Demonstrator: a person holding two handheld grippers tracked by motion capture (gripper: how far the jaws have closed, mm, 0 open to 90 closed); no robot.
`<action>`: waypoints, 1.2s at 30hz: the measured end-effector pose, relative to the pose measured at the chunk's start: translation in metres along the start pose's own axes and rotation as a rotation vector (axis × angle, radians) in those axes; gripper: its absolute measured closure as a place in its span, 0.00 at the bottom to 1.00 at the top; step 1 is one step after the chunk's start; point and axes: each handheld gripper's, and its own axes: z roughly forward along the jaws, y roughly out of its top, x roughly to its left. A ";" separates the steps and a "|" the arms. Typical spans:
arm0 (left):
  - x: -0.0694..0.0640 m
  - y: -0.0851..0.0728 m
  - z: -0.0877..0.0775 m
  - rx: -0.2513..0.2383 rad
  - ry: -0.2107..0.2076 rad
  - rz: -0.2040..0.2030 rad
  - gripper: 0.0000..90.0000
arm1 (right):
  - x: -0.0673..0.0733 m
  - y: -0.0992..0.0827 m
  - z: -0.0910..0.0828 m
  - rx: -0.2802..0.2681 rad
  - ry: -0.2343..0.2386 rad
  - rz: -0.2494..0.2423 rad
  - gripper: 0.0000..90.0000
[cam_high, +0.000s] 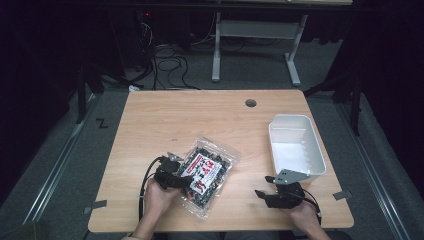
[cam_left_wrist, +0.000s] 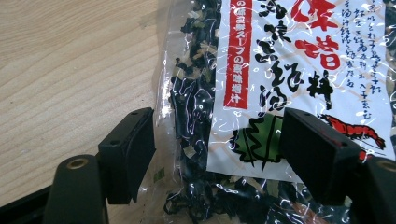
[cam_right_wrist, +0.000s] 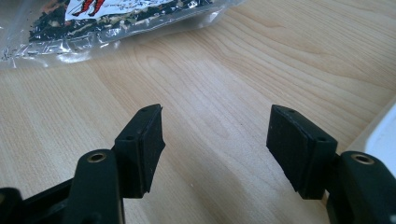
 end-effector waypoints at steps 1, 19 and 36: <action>-0.001 -0.001 0.000 0.001 -0.006 0.003 0.31 | 0.001 0.000 0.000 -0.004 0.005 0.005 0.43; -0.012 -0.004 -0.002 0.012 -0.037 0.030 0.30 | 0.003 0.013 -0.004 0.007 0.031 0.068 0.38; -0.021 -0.005 -0.001 0.011 -0.067 0.064 0.30 | 0.006 0.043 0.023 0.105 0.028 0.087 0.35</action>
